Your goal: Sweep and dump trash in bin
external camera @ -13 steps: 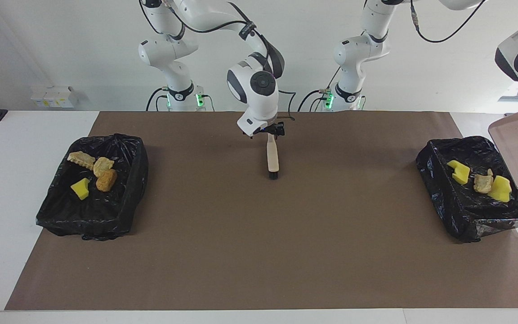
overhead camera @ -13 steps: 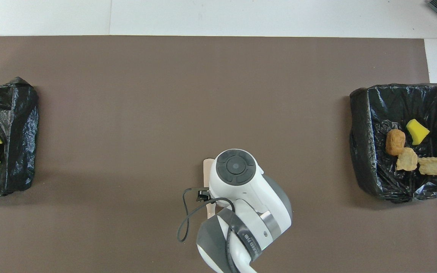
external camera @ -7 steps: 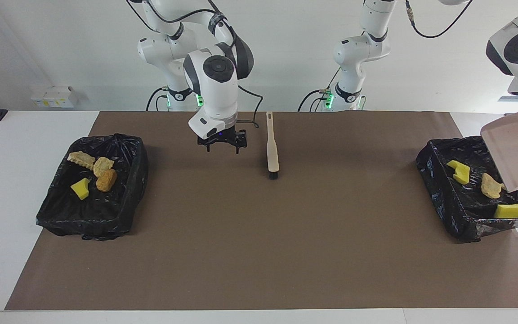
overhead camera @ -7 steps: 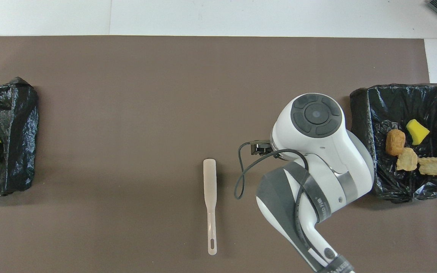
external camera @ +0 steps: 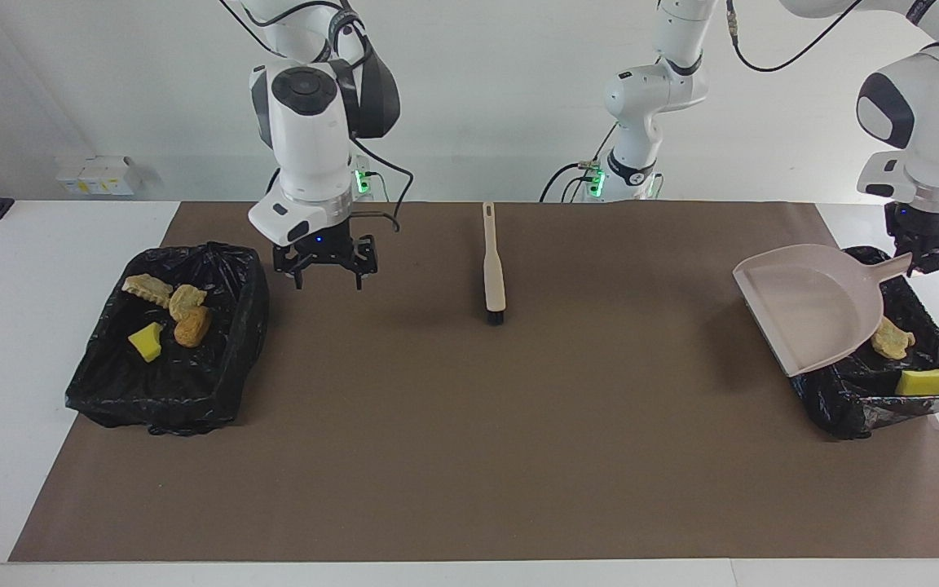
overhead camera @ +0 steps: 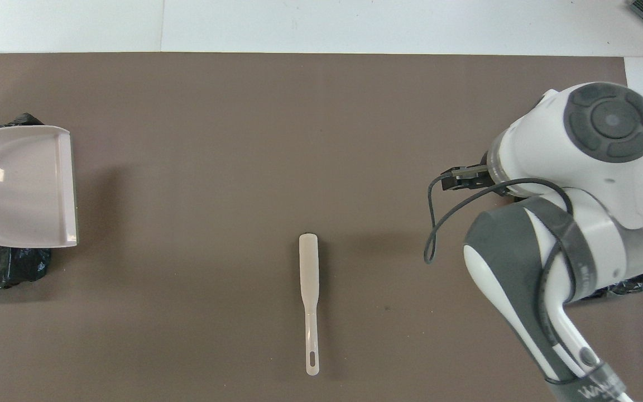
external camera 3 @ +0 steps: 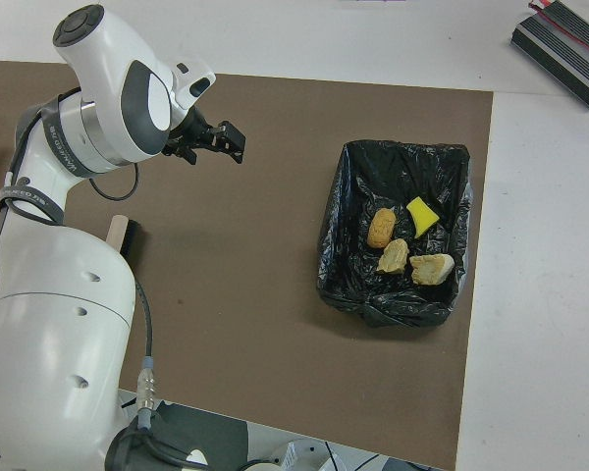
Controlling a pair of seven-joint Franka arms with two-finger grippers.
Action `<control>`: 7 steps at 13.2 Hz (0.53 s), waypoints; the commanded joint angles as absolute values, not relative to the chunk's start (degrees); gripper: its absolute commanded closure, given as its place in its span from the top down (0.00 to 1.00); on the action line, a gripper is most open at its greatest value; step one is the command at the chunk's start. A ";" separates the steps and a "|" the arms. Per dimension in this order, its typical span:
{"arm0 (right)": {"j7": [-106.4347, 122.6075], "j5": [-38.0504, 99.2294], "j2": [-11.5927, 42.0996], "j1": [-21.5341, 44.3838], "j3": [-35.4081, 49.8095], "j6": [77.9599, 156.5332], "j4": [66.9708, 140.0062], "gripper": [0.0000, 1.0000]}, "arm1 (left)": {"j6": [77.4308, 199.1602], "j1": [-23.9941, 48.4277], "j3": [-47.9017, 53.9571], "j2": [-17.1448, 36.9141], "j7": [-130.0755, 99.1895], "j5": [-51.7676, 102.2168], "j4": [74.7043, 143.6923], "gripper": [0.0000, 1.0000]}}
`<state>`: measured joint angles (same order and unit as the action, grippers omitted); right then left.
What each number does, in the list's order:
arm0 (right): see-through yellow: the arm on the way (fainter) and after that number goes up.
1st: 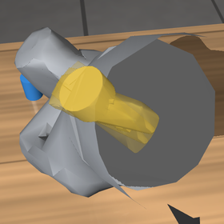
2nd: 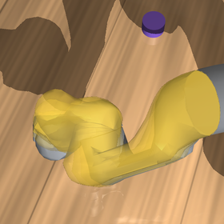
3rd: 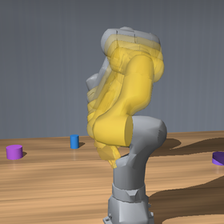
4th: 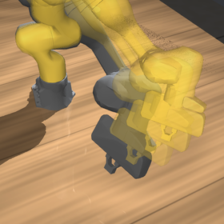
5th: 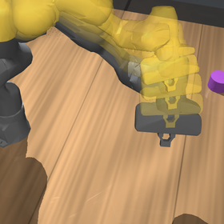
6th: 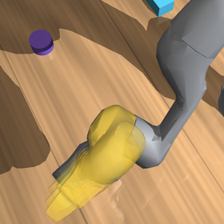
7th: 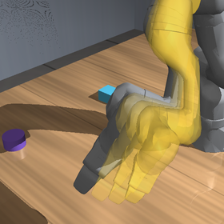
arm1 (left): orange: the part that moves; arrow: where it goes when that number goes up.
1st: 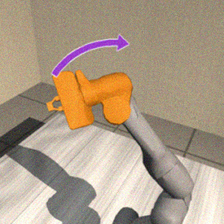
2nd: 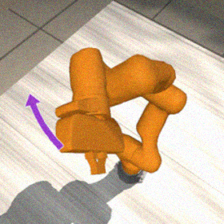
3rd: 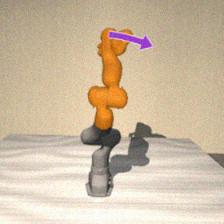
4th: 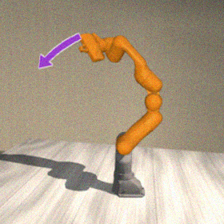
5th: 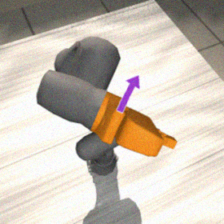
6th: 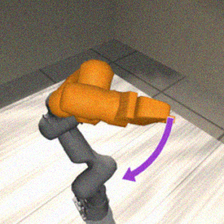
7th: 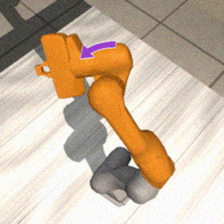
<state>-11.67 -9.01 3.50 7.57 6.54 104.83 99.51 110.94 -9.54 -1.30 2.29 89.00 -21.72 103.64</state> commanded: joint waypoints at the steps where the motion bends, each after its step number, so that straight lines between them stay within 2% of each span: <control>1: -6.26 -9.14 -0.43 3.88 7.12 100.04 98.18 1.00 | 111.71 -4.24 -1.76 0.87 77.66 -18.65 108.62 0.00; 5: -2.47 -8.88 -2.20 -0.08 6.94 88.44 91.77 1.00 | 111.97 3.49 -1.93 4.21 51.31 -14.16 109.07 0.00; 7: -0.27 -6.44 -3.16 -2.62 6.86 85.09 90.27 1.00 | 112.06 8.67 -1.93 6.41 34.71 -13.19 108.90 0.00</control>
<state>-2.90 -8.63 -3.14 0.06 6.38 87.88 92.18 111.07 4.23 -0.77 4.97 46.50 -14.68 108.57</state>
